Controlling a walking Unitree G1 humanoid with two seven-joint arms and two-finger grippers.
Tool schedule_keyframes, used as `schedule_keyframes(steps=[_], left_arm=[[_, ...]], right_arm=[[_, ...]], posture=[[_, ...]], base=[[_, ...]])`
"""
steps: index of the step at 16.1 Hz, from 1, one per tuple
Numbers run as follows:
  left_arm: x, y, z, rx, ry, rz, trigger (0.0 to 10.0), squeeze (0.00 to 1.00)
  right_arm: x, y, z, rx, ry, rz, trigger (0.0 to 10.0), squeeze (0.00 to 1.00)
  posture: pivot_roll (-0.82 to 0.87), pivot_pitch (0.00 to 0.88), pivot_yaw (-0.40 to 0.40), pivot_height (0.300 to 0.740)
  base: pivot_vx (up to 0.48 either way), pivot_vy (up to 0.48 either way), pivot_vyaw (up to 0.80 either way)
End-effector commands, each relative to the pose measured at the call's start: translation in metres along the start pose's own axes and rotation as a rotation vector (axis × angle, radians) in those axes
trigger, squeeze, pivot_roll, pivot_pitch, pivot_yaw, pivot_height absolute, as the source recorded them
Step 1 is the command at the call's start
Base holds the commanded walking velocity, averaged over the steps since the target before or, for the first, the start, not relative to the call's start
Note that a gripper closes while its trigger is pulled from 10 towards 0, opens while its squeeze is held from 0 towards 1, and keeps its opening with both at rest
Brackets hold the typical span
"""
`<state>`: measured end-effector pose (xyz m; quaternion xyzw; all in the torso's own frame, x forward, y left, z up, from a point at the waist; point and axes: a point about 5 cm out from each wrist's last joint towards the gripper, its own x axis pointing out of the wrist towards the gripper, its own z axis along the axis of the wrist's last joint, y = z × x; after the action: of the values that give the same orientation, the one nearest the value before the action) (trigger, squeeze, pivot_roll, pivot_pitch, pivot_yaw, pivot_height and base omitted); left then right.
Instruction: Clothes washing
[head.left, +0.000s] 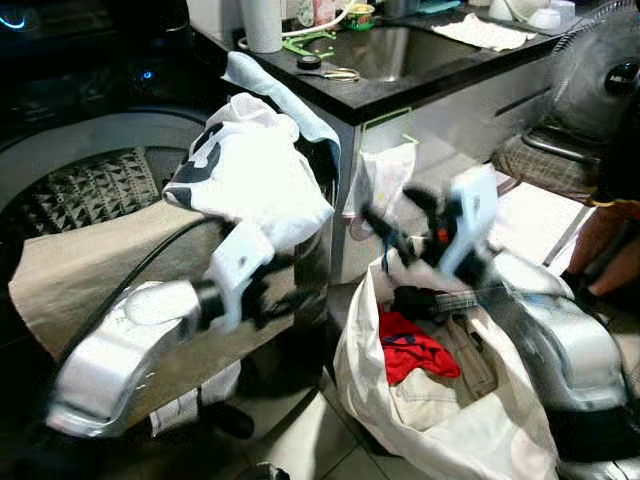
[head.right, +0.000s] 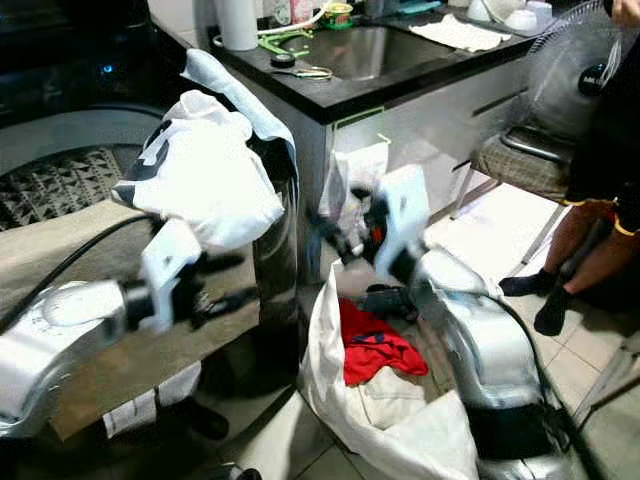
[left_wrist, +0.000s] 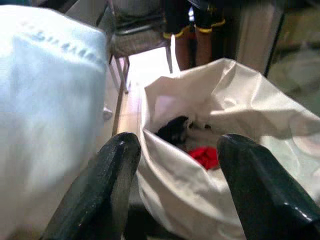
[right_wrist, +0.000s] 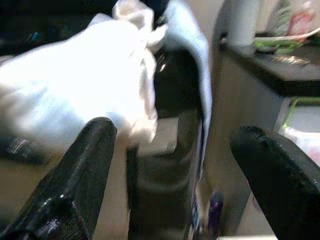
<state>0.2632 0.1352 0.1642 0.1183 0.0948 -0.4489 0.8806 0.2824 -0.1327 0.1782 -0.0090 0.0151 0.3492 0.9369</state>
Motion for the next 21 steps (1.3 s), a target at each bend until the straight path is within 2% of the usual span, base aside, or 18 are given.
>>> schedule_keyframes(steps=[1,5,7,9,11,13,14,16,17,18,20,21], left_arm=[[0.016,0.004,0.003,0.014,-0.017,0.066,10.0,0.0],[0.036,0.008,0.015,0.027,-0.073,0.112,10.0,0.0],[0.043,0.014,0.015,0.055,-0.069,0.165,10.0,0.0],[0.049,0.032,0.027,0.059,-0.133,0.305,10.0,0.0],[0.049,0.043,0.038,0.054,-0.185,0.366,10.0,0.0],[0.047,0.061,0.065,0.087,-0.284,0.439,10.0,0.0],[0.044,0.074,0.086,0.127,-0.344,0.479,10.0,0.0],[0.043,0.084,0.101,0.145,-0.385,0.512,10.0,0.0],[0.038,0.108,0.119,0.266,-0.366,0.661,10.0,0.0],[0.03,0.131,0.14,0.447,-0.323,0.846,10.0,0.0],[0.019,0.144,0.164,0.555,-0.343,0.983,10.0,0.0],[0.018,0.144,0.172,0.514,-0.388,0.922,10.0,0.0]], right_arm=[[-0.008,0.014,-0.005,-0.037,0.048,0.08,10.0,0.0],[-0.021,0.019,-0.008,-0.037,0.081,0.076,10.0,0.0],[-0.023,0.02,-0.009,-0.038,0.085,0.071,10.0,0.0],[-0.024,0.023,-0.008,-0.036,0.082,0.066,10.0,0.0],[-0.023,0.024,-0.008,-0.036,0.082,0.066,10.0,0.0],[-0.023,0.024,-0.006,-0.037,0.076,0.064,10.0,0.0],[-0.022,0.024,-0.005,-0.04,0.071,0.063,10.0,0.0],[-0.022,0.024,-0.004,-0.042,0.069,0.062,10.0,0.0],[-0.021,0.023,-0.003,-0.044,0.067,0.062,10.0,0.0],[-0.021,0.023,-0.002,-0.047,0.064,0.057,10.0,0.0],[-0.02,0.023,-0.002,-0.05,0.059,0.049,10.0,0.0],[-0.021,0.023,-0.001,-0.049,0.056,0.049,10.0,0.0]], posture=[[-0.06,0.0,0.043,0.74],[-0.07,0.0,0.052,0.74],[-0.07,0.0,0.056,0.74],[-0.08,0.0,0.06,0.74],[-0.08,0.0,0.06,0.74],[-0.08,0.0,0.058,0.74],[-0.08,0.0,0.059,0.74],[-0.08,0.0,0.059,0.74],[-0.07,0.0,0.058,0.74],[-0.07,0.0,0.059,0.74],[-0.07,0.0,0.064,0.74],[-0.08,0.0,0.072,0.74]], base=[[0.0,0.0,0.0],[0.0,0.0,0.0],[0.0,0.0,0.0],[0.0,0.0,0.0],[0.0,0.0,0.0],[0.0,0.0,0.0],[0.0,0.0,0.0],[0.0,0.0,0.0],[0.0,0.0,0.0],[0.0,0.0,0.0],[0.0,0.0,0.0],[0.0,0.0,0.0]])
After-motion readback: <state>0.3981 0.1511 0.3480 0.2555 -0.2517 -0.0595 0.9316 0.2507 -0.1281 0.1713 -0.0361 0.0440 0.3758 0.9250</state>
